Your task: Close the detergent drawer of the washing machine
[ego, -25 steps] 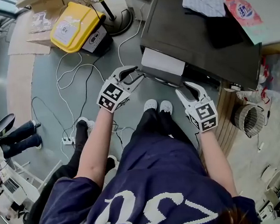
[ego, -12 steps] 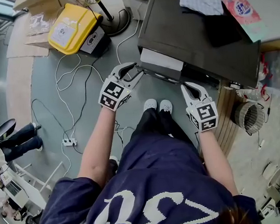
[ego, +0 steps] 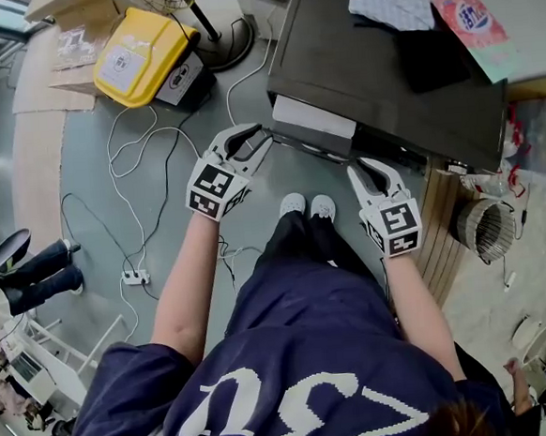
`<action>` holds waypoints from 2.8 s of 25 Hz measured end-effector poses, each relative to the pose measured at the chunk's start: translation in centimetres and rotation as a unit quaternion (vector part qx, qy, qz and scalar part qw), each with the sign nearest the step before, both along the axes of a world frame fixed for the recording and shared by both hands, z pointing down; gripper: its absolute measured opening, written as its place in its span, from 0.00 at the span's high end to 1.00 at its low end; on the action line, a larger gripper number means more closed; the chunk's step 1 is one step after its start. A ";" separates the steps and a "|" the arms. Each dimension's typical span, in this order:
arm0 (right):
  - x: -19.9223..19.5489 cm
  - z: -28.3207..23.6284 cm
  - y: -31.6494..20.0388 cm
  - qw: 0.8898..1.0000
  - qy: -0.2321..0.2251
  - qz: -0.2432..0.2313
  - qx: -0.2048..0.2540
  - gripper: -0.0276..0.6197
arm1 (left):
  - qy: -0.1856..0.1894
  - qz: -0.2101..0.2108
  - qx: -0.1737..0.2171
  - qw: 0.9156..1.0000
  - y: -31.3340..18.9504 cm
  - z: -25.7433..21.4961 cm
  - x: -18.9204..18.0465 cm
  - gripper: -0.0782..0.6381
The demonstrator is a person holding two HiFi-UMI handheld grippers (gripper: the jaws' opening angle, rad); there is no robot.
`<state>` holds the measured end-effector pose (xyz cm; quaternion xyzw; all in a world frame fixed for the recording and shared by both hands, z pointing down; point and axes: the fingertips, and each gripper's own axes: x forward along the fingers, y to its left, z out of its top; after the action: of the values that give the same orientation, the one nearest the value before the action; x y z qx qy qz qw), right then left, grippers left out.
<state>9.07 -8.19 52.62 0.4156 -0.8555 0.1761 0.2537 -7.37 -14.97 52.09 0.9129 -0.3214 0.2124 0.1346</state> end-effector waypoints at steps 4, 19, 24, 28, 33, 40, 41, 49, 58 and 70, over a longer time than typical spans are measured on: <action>-0.3 -0.3 -0.7 1.000 0.007 -0.003 0.007 0.85 | 0.021 -0.008 -0.012 1.000 -0.2 0.0 0.0 0.71; -0.2 -0.2 -1.0 1.000 0.020 0.008 0.011 0.85 | 0.042 -0.019 -0.015 0.999 -0.1 -0.2 0.5 0.68; 0.1 -0.2 -1.6 1.000 0.013 0.022 0.010 0.85 | 0.006 -0.026 0.011 1.000 -1.1 -0.1 0.8 0.67; 0.2 -0.4 -2.4 1.000 0.013 0.026 0.013 0.85 | -0.006 -0.036 0.016 0.999 -1.8 -0.2 1.0 0.67; 0.4 -0.4 -3.2 0.999 0.011 0.036 0.014 0.85 | -0.011 -0.049 0.018 0.999 -2.6 -0.2 1.2 0.67; 0.4 -0.3 -3.4 0.999 0.008 0.045 0.016 0.85 | -0.009 -0.056 0.019 0.998 -2.9 -0.1 1.3 0.66; 0.4 -0.3 -3.4 0.999 0.007 0.047 0.017 0.85 | -0.009 -0.058 0.019 0.998 -2.9 -0.1 1.3 0.66; 0.6 -0.3 -5.0 0.997 0.002 0.080 0.012 0.85 | -0.017 -0.075 0.018 0.997 -4.5 0.0 1.3 0.66; 0.9 -0.3 -5.4 0.996 -0.004 0.088 0.013 0.84 | -0.011 -0.075 0.021 0.997 -5.0 0.0 1.6 0.66; 1.1 -0.2 -6.1 0.994 -0.003 0.105 0.015 0.84 | -0.008 -0.078 0.026 0.997 -5.6 0.1 1.7 0.66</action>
<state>10.14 -14.30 52.41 0.5068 -0.8102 0.1899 0.2251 -5.63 -20.60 52.15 0.8864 -0.3980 0.2006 0.1247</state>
